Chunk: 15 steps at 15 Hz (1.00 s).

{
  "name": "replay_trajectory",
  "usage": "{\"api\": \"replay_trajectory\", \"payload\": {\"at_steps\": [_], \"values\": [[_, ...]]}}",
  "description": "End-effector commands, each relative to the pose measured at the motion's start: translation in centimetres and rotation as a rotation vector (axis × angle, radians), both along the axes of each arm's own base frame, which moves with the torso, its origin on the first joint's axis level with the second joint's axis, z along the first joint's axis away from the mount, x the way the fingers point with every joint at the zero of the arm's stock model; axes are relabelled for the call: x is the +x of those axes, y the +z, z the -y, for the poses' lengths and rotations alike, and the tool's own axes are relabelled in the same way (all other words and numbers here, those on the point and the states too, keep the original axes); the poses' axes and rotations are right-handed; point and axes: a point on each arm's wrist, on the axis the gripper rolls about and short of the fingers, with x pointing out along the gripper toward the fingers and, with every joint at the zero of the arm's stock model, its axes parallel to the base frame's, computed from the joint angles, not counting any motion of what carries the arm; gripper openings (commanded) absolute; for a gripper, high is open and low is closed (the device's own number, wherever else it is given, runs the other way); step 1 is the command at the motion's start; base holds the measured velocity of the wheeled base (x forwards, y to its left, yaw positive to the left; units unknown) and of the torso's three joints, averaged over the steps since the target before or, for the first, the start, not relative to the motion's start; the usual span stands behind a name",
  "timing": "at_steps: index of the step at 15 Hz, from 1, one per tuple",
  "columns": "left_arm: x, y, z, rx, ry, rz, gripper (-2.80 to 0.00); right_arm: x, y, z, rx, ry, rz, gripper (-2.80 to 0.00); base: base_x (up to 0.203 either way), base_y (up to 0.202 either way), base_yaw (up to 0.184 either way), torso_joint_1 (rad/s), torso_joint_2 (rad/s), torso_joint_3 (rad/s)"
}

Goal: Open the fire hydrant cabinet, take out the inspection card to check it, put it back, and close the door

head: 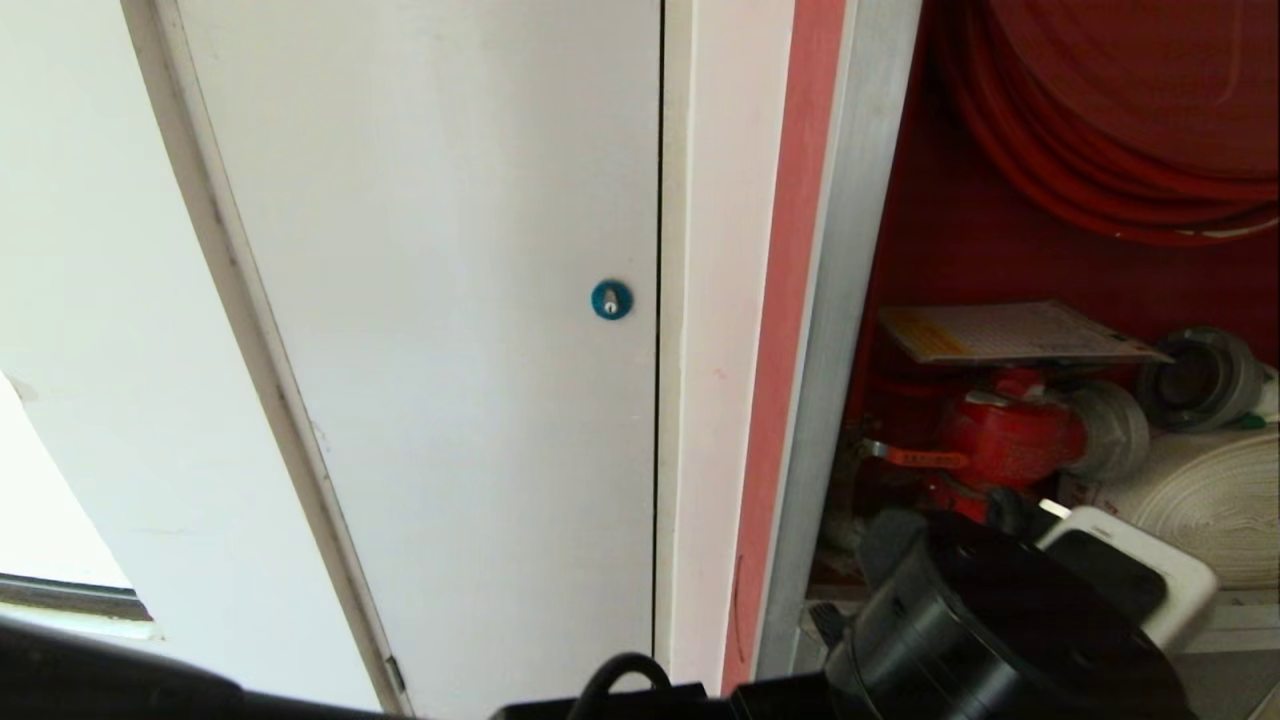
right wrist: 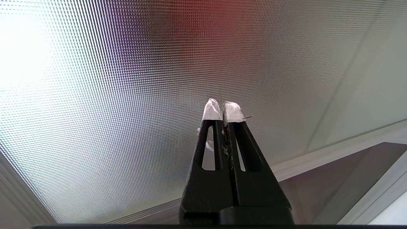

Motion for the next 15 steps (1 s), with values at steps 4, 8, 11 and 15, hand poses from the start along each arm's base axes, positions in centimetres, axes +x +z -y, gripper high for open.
{"api": "replay_trajectory", "payload": {"at_steps": [4,8,11,15], "values": [[6.1,0.2,-3.6,0.004,0.181,-0.004,-2.80,0.0,0.0,0.0,0.000,0.001,-0.001,-2.80,0.000,0.000,0.000,0.000,0.00,0.000],[9.0,0.2,-8.9,0.023,0.322,-0.013,-2.80,0.0,0.0,0.0,0.000,0.001,-0.001,-2.80,0.000,0.000,0.000,0.000,0.00,0.000],[9.6,1.3,-13.9,-0.042,0.432,0.033,-2.80,0.0,0.0,0.0,-0.001,0.001,-0.001,-2.80,0.000,0.000,0.000,0.000,0.00,0.000],[8.4,2.9,-21.6,-0.080,0.593,0.126,-2.80,0.0,0.0,0.0,-0.001,0.001,-0.001,-2.80,0.000,0.000,0.000,0.000,0.00,0.000]]}}
